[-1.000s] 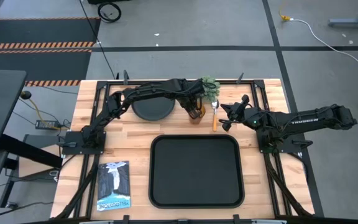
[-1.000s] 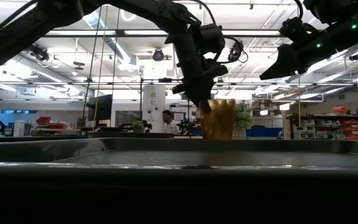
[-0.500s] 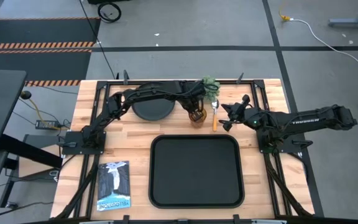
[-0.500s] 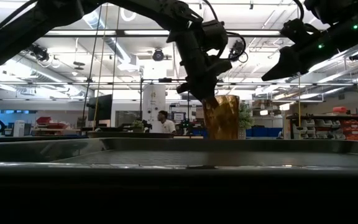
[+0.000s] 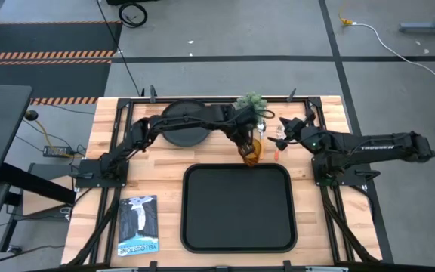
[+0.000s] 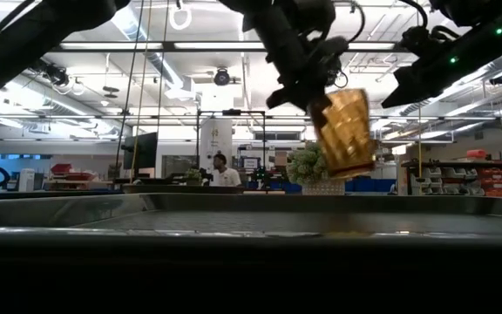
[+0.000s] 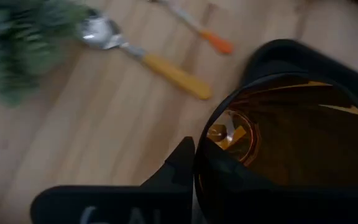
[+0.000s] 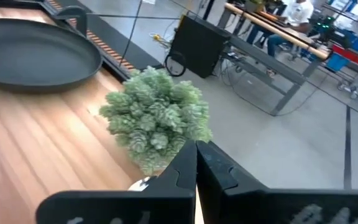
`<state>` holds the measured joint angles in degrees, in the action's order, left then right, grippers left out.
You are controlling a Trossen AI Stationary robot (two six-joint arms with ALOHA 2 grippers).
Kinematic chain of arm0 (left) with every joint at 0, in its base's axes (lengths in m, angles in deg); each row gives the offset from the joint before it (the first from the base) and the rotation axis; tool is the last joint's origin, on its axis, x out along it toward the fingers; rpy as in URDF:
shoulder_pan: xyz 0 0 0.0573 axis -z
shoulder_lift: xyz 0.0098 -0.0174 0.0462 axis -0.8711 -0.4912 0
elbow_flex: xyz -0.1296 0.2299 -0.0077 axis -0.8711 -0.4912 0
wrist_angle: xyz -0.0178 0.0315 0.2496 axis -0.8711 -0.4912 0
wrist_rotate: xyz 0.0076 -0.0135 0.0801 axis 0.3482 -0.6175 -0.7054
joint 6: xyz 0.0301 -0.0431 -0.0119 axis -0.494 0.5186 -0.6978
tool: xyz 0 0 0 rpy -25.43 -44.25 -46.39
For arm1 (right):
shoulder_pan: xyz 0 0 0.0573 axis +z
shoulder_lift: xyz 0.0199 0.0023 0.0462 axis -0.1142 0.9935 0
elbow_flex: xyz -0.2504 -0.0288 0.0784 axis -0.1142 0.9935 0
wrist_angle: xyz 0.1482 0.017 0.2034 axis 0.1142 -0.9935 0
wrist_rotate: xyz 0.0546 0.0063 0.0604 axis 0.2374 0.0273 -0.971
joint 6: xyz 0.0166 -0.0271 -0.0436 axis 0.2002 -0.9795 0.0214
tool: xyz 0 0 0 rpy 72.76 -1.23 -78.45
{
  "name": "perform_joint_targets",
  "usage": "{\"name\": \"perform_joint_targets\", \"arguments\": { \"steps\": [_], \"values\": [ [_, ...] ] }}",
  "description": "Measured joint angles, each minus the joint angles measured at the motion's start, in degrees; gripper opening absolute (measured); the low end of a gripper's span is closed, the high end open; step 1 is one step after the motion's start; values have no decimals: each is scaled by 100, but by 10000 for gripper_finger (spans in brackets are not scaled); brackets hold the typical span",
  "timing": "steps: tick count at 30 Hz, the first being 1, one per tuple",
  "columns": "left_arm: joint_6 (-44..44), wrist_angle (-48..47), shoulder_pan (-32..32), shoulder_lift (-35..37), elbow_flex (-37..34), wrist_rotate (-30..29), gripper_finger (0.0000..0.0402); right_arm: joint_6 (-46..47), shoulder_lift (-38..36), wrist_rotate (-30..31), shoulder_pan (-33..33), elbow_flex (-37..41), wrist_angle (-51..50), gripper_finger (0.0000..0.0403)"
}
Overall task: Pick and place plate/cup/fork/spoon on tray
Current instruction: Put the brown cup on the black tray
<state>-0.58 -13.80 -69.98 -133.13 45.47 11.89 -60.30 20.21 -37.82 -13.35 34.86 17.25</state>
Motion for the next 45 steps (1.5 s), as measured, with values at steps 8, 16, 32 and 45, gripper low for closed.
{"name": "perform_joint_targets", "arguments": {
  "steps": [8, 16, 32, 45],
  "values": [
    [243, 625, 506, 0, 3, 73, 15, -23, -192, -1, -266, 0, -112, 5],
    [391, 863, 747, -196, 7, 190, 15, -38, -202, -60, -352, 0, -80, 5],
    [-106, 543, 808, -472, 3, -154, 18, 69, -191, -365, -349, -4, -119, 5],
    [-207, 526, 808, -472, 3, -173, 32, 118, -188, -466, -345, -4, -112, 5]
  ]
}}
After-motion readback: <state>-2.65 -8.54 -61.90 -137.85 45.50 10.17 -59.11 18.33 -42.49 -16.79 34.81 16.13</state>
